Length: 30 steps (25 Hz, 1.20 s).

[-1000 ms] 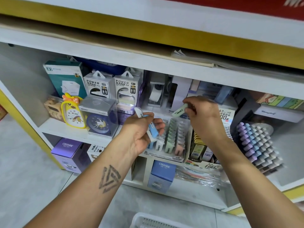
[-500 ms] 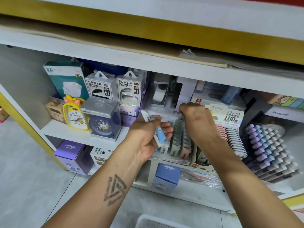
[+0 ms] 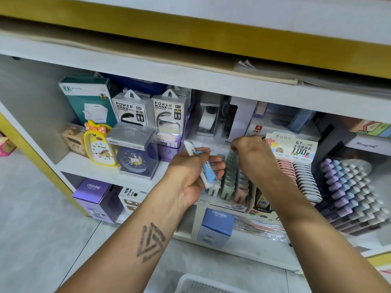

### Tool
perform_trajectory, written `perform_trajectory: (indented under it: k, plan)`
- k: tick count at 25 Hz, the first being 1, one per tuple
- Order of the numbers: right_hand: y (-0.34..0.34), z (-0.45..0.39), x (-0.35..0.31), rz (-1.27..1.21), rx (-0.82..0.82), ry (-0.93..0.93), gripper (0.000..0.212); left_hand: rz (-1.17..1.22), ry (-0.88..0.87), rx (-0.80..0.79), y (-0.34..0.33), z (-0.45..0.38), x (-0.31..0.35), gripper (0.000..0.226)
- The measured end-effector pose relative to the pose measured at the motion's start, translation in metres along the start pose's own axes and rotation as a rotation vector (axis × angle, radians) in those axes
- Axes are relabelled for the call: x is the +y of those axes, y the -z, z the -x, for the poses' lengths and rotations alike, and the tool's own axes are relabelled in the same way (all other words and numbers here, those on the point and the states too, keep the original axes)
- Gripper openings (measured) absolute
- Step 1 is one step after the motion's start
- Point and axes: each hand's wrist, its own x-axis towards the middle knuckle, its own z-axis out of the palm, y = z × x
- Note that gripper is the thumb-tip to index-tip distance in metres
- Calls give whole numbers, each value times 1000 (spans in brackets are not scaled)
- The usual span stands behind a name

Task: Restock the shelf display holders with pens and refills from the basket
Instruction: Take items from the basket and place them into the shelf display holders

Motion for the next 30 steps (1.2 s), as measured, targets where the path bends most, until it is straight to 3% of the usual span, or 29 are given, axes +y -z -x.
perform_trajectory:
  k: [4,7,10,12,14,17,20,25,30]
  plan:
    - [-3,6,-3,13,-72,86,24,22,34,-26,-1,1,1,11]
    - [1,4,-2,-59,-21,107,31,76,77,-60,-2,2,2,12]
    - [20,6,-4,-401,114,-22,23,47,63,-100,-3,3,1,14]
    - [35,10,-5,-806,-22,-144,12,18,44,-109,-6,4,-1,15]
    - [48,16,-4,-998,-192,-165,11,30,9,-97,-10,4,-2,14]
    - [54,24,-2,-995,-308,-202,20,106,-9,-103,-15,3,-1,13]
    - [53,29,-3,-1189,-365,-278,18,153,-1,-143,-16,2,0,17]
    - [52,25,6,-1114,-196,-355,12,27,-32,26,-3,-4,9,15]
    - [43,21,1,-976,-36,-264,12,-30,-8,192,11,-7,17,10]
